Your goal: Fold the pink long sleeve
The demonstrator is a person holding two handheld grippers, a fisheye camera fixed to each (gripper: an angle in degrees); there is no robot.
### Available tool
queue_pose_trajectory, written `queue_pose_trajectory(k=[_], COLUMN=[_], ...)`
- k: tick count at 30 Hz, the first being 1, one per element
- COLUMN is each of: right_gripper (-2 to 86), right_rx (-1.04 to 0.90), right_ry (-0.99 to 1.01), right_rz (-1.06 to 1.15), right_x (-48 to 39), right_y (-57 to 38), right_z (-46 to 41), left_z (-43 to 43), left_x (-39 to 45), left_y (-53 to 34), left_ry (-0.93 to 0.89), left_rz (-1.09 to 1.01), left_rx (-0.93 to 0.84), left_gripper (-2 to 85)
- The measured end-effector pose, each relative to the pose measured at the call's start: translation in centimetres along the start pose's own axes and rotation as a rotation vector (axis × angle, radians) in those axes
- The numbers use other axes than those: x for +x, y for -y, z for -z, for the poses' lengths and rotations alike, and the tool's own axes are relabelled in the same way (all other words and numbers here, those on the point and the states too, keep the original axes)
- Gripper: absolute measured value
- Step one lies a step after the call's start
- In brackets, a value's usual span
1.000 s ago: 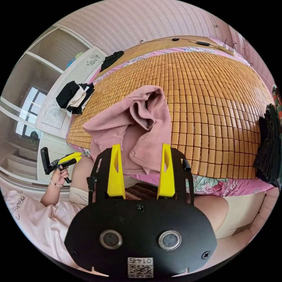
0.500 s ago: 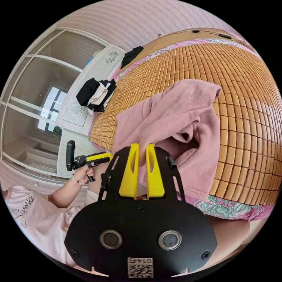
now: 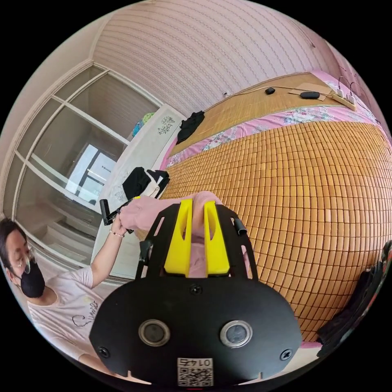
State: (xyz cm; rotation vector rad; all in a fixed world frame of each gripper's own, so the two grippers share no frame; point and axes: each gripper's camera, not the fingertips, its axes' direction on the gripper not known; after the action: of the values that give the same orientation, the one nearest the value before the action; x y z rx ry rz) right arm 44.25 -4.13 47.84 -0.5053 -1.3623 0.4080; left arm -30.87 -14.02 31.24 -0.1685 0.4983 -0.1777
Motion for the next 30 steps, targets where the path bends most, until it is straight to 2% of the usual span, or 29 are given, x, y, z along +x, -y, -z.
queue_pose_trajectory(k=[2, 5, 9, 12, 15, 16, 18, 20, 22, 24, 27, 30], right_gripper=[9.4, 10.0, 10.4, 9.8, 9.1, 9.2, 9.8, 11.6, 14.2, 14.4, 5.7, 3.1], right_rx=[0.016, 0.041, -0.107, -0.087, -0.104, -0.107, -0.137, -0.196, -0.282, -0.426, -0.39, -0.346], right_ry=[-0.064, -0.119, -0.247, -0.194, -0.262, -0.279, -0.318, -0.348, -0.338, -0.368, -0.426, -0.533], right_rz=[-0.097, 0.027, 0.146, 0.083, 0.039, 0.029, -0.004, -0.025, -0.061, -0.079, -0.086, -0.094], right_x=[1.5, -0.6, -2.0, -1.3, -1.4, -1.5, -2.3, -3.0, -3.1, -2.4, -2.1, -1.4], right_y=[1.5, 0.3, -4.4, -8.0, -11.1, -11.7, -14.6, -17.2, -19.4, -21.4, -22.5, -23.2], right_z=[-1.0, -2.2, -5.6, -4.8, -3.3, -3.0, -2.3, -2.9, -4.8, -7.8, -6.2, -2.6], left_z=[-1.1, -2.5, -9.0, -14.6, -19.9, -21.6, -21.8, -21.6, -20.7, -19.2, -13.7, -5.9], left_x=[-0.2, 2.4, 10.0, 16.7, 22.1, 23.2, 23.9, 23.5, 22.0, 20.6, 17.1, 10.0], left_y=[0.7, -1.2, -9.1, -14.7, -17.8, -18.6, -18.9, -18.6, -17.5, -16.3, -12.9, -9.0], left_ry=[0.018, -0.019, -0.172, -0.261, -0.297, -0.24, -0.117, -0.122, -0.175, -0.218, -0.225, -0.165], left_rz=[0.034, -0.124, -0.393, -0.528, -0.592, -0.627, -0.684, -0.676, -0.597, -0.533, -0.466, -0.307], left_rx=[0.004, -0.046, -0.314, -0.462, -0.635, -0.693, -0.635, -0.64, -0.62, -0.58, -0.397, -0.191], left_gripper=[5.9, 6.2, 7.5, 9.9, 12.3, 12.4, 9.0, 7.1, 0.4, -0.4, -0.9, -0.9])
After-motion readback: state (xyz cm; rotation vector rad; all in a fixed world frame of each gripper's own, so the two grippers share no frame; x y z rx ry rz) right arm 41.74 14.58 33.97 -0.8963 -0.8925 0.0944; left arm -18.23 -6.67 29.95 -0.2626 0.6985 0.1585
